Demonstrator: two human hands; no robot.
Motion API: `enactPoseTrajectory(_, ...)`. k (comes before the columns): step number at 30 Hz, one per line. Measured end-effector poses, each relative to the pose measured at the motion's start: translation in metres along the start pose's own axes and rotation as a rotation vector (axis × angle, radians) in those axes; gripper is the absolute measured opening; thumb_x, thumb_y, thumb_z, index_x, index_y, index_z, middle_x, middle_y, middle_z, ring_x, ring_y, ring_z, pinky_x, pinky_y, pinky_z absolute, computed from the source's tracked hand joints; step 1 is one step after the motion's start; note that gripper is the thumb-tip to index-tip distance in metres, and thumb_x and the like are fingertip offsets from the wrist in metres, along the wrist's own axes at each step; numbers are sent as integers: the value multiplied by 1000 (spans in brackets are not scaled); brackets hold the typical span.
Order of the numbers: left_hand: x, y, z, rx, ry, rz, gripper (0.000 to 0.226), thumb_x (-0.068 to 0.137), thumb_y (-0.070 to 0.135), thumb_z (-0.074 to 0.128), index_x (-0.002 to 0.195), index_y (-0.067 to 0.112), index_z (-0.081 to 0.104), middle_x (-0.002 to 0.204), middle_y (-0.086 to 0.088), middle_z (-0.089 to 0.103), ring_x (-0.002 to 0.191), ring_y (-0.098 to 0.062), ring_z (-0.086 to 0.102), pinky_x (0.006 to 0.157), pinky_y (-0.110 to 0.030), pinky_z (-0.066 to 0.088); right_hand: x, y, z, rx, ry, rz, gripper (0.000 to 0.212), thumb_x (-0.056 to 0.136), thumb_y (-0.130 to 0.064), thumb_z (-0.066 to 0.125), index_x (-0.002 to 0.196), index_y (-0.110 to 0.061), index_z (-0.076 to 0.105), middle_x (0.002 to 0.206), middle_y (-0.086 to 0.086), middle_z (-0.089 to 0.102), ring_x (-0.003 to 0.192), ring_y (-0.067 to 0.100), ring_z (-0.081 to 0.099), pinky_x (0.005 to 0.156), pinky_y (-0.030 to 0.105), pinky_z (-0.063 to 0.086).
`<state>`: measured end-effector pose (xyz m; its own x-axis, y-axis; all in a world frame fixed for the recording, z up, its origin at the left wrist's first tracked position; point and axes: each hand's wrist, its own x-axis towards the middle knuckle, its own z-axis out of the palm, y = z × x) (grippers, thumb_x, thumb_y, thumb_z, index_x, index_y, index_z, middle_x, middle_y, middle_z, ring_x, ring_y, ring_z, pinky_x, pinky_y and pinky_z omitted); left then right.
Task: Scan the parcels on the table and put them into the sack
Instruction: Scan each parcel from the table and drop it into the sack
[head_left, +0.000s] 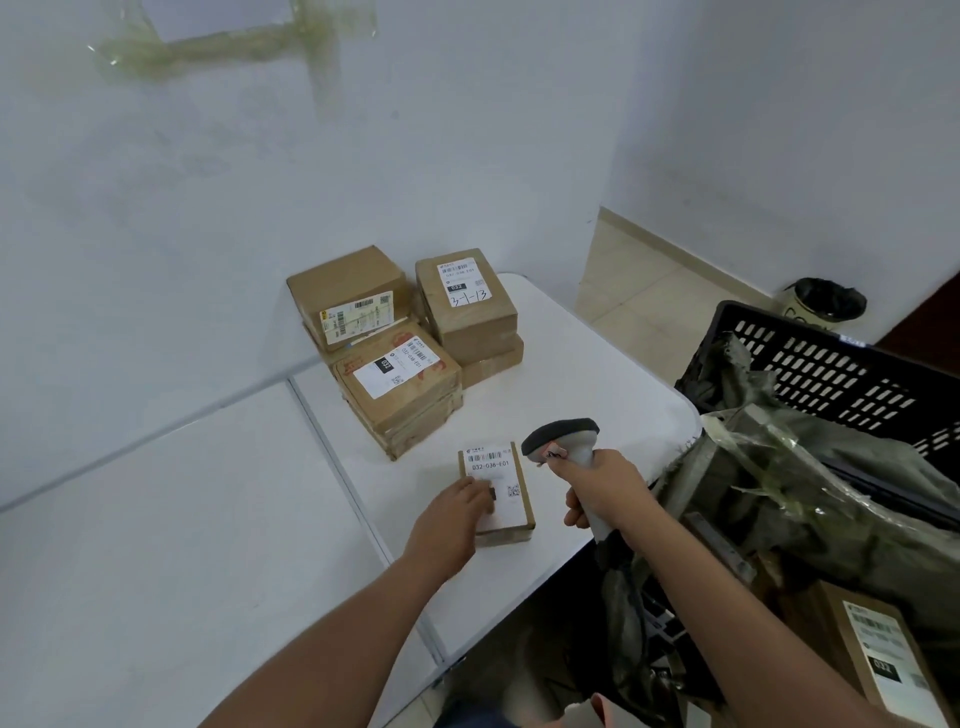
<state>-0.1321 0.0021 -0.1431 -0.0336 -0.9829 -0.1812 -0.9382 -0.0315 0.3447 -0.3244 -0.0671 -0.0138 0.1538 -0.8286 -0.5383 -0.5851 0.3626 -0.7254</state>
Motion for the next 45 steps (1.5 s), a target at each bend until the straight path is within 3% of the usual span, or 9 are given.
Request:
enactPoseTrajectory(7, 41, 44, 11, -169, -99, -363, 78, 84, 66, 56, 150, 37, 24, 162, 10, -19, 147, -43, 6, 116, -56, 21, 1, 74, -39, 100, 126, 185, 41, 92, -38, 64, 77, 0, 62, 58, 10, 65, 49, 21, 63, 55, 28, 53)
enactPoseTrajectory(11, 55, 61, 19, -191, -179, -471, 93, 82, 55, 67, 153, 36, 9, 158, 10, -30, 146, -48, -7, 112, -61, 27, -11, 130, -70, 207, 221, 333, 42, 91, -37, 66, 74, 1, 63, 60, 13, 64, 52, 24, 62, 54, 30, 52)
enactPoseTrajectory(18, 39, 114, 30, -357, 22, -188, 80, 73, 42, 69, 141, 34, 28, 156, 10, 5, 134, -29, 33, 104, -50, 40, -37, 217, -124, 332, 446, 532, 47, 92, -40, 65, 78, 5, 65, 63, 16, 65, 58, 29, 65, 60, 38, 55)
enactPoseTrajectory(23, 38, 174, 37, -661, -185, 100, 50, 79, 51, 54, 125, 34, 42, 140, 7, 25, 133, -8, 32, 112, -24, 31, -50, 240, -153, 287, 494, 558, 45, 97, -42, 57, 80, -1, 59, 63, 9, 57, 55, 18, 53, 49, 29, 33)
enactPoseTrajectory(29, 46, 254, 69, -809, -648, -226, 29, 97, 44, 48, 125, 38, 50, 130, 3, 33, 120, -16, 40, 100, -34, 41, -48, 253, -179, 402, 466, 516, 42, 96, -38, 60, 72, -3, 57, 69, 12, 62, 57, 18, 55, 55, 31, 41)
enactPoseTrajectory(35, 89, 322, 93, -871, -166, -530, 47, 98, 44, 50, 135, 18, 37, 145, -4, 19, 114, -24, 39, 91, -31, 36, -48, 268, -206, 480, 462, 426, 37, 95, -37, 61, 70, -10, 58, 67, 9, 63, 60, 20, 60, 61, 35, 49)
enactPoseTrajectory(37, 100, 337, 104, -839, -82, -477, 59, 96, 48, 54, 143, 19, 33, 153, -4, 11, 119, -29, 43, 92, -32, 38, -47, 272, -215, 492, 471, 416, 36, 94, -37, 63, 69, -11, 59, 66, 9, 63, 59, 20, 60, 57, 32, 47)
enactPoseTrajectory(41, 111, 345, 137, -630, -415, -270, 57, 97, 33, 58, 147, 21, 36, 162, 0, -1, 144, -26, 26, 111, -31, 31, -45, 281, -227, 491, 450, 384, 28, 94, -33, 63, 75, -14, 58, 68, 5, 62, 60, 17, 59, 51, 26, 43)
enactPoseTrajectory(45, 120, 341, 140, -542, -481, -149, 52, 98, 23, 58, 147, 18, 40, 164, 4, 4, 149, -20, 16, 116, -29, 22, -40, 290, -233, 461, 422, 358, 26, 94, -34, 63, 76, -16, 59, 69, 5, 64, 61, 17, 61, 56, 27, 48)
